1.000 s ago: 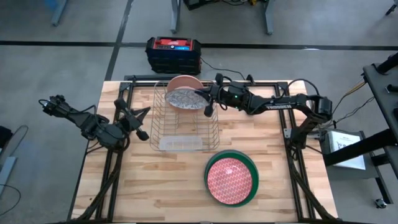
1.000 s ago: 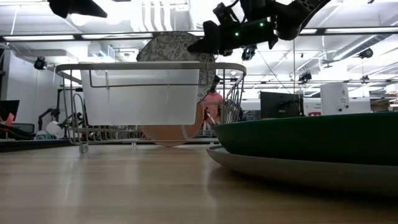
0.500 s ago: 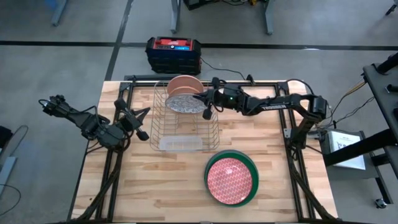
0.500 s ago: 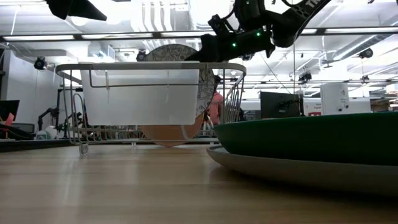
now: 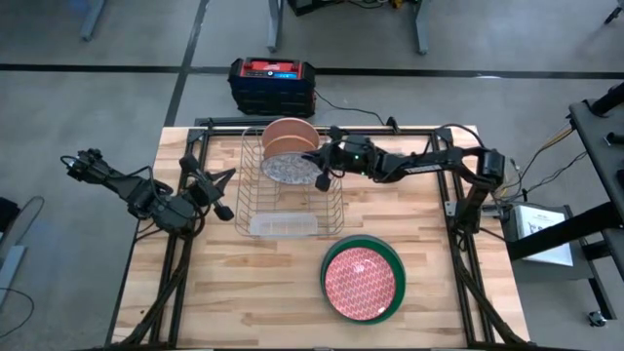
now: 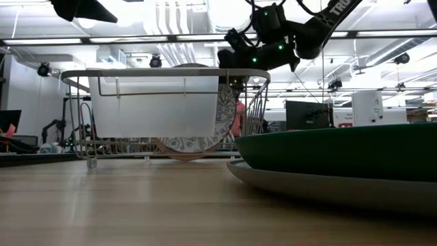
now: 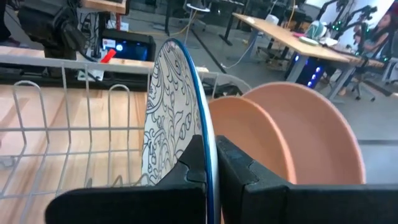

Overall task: Sort dishes
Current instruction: Put the white patterned plate in the dish rack, then put the red patterned plate in the dish rack

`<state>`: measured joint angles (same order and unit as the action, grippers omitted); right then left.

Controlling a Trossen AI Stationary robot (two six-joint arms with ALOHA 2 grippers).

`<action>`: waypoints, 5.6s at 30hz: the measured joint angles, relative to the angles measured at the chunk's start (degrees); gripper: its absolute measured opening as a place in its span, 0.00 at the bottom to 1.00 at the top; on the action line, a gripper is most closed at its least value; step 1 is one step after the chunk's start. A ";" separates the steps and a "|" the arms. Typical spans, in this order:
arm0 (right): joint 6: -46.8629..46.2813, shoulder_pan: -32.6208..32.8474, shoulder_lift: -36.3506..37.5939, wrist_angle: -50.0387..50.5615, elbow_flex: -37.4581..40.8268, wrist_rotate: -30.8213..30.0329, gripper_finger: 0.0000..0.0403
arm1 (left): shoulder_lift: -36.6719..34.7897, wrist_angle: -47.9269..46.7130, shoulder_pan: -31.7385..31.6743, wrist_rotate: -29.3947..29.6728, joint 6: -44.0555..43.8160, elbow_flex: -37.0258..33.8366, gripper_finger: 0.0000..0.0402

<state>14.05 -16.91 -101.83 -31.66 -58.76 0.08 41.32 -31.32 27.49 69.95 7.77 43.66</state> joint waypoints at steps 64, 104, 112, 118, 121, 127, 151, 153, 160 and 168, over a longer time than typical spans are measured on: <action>-9.37 0.02 -1.18 33.45 -10.40 -9.27 0.65 | 0.45 -0.12 0.00 -0.04 -0.38 -0.31 0.00; -35.29 19.59 31.51 67.91 6.55 1.58 0.60 | 10.20 5.90 -0.59 -28.77 3.35 5.82 0.00; -61.57 30.40 34.91 67.87 13.44 1.49 0.57 | 21.34 8.73 -0.59 -37.66 5.39 11.27 0.00; -74.87 37.30 34.11 67.71 14.60 1.32 0.57 | 32.78 8.92 -0.59 -37.71 5.26 15.71 0.00; -79.41 40.33 33.38 67.89 14.73 -0.09 0.59 | 38.10 10.33 -0.59 -37.75 5.09 17.30 0.00; -86.65 45.90 33.42 68.45 15.21 -0.16 0.62 | 47.05 13.70 -0.48 -42.66 5.27 21.65 0.00; -96.53 55.80 21.26 59.26 17.86 -8.95 0.64 | 74.44 18.73 -0.09 -56.08 3.73 37.19 0.00; -96.53 55.88 19.58 58.80 17.86 -8.92 0.65 | 76.09 18.40 -0.09 -56.06 3.19 38.07 0.00; -96.65 56.02 15.17 54.77 17.67 -9.27 0.66 | 80.18 19.93 -0.20 -57.77 1.30 39.23 0.00; -94.97 56.00 11.79 48.66 17.81 -12.12 0.64 | 82.27 22.68 -0.93 -61.86 -0.27 39.28 0.00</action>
<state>-80.92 39.09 -90.04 17.00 -40.95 -12.05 123.59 -8.64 26.55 8.09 7.51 82.94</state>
